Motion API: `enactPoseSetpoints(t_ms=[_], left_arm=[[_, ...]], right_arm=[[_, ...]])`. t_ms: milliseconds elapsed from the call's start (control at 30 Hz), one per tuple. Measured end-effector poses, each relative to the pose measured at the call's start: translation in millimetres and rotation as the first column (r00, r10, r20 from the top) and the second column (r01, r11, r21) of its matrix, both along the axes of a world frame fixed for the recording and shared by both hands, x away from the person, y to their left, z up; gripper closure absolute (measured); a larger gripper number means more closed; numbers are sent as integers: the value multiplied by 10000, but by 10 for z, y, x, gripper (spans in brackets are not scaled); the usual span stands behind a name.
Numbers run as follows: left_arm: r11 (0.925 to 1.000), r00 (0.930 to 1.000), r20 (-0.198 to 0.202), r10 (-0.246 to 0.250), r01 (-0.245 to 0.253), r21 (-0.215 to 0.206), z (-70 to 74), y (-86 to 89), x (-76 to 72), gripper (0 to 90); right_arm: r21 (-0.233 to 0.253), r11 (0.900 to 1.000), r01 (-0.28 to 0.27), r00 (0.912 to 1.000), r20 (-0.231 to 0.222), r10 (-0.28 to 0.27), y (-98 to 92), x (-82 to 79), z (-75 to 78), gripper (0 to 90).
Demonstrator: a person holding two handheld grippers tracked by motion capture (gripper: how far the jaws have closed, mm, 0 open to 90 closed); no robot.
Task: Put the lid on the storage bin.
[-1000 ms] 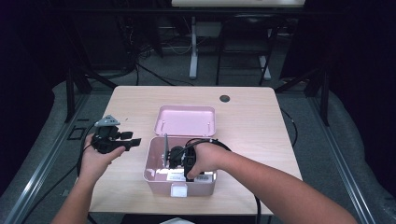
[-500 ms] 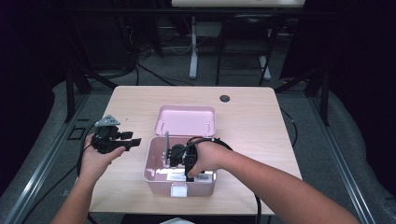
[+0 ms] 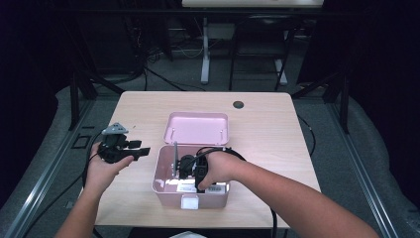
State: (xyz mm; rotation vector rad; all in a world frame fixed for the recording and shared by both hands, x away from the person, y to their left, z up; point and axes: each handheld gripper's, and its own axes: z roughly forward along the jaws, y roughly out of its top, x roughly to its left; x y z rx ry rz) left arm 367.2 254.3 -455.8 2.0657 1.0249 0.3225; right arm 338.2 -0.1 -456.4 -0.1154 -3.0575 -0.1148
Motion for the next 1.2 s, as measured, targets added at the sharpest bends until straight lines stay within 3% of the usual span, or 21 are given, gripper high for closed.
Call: enactPoseSetpoints(t_ms=[500,667,833,967,1200], left_arm=[[10000,10000,-25,1,-1,16,-4,7,5,501],[10000,10000,31,52,-52,-32,-13,2,7,501],[10000,10000,3,18,-18,-12,-5,12,7,501],[10000,10000,-8,15,-15,-41,-5,10,5,500],[9996,9999,-92,-51,49,-279,-11,13,12,477]], right_arm=[[55,9991,-413,9991,-49,413,-9,6,-13,620],[55,10000,-65,9999,-148,66,-11,16,0,615],[358,9992,183,9997,-176,-177,-52,17,82,610],[494,9982,335,9994,54,-338,-110,21,177,610],[1328,9867,934,9940,442,-1000,-274,77,402,615]])
